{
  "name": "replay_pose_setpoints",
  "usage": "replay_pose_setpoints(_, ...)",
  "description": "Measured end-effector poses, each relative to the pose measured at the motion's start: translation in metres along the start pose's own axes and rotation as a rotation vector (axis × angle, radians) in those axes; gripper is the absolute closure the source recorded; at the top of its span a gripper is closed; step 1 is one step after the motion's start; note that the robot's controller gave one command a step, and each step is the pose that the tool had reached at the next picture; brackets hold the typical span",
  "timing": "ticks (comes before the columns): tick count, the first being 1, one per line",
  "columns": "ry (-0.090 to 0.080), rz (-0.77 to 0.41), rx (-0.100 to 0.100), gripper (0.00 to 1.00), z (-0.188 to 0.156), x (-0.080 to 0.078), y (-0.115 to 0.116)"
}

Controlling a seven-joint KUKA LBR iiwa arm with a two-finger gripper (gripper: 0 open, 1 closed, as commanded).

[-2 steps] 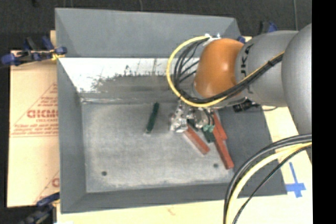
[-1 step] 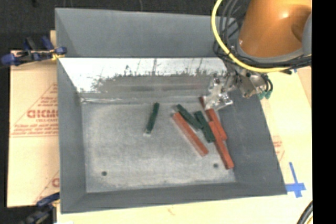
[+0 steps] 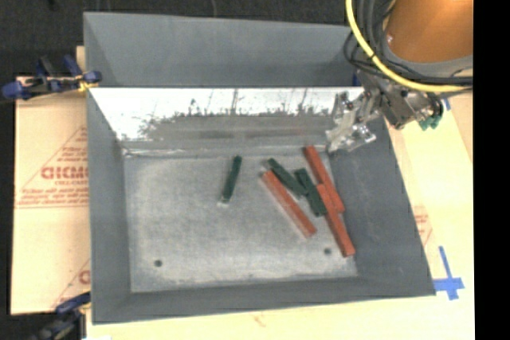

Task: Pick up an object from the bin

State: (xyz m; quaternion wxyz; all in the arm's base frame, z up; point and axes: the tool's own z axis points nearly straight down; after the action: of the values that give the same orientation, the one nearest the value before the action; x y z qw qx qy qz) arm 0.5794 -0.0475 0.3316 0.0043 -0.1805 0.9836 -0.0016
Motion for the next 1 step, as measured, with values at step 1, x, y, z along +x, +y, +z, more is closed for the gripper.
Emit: replay_pose_setpoints(1, -0.004, 0.012, 0.000, 1.00, 0.0071, 0.0003, -0.0003)
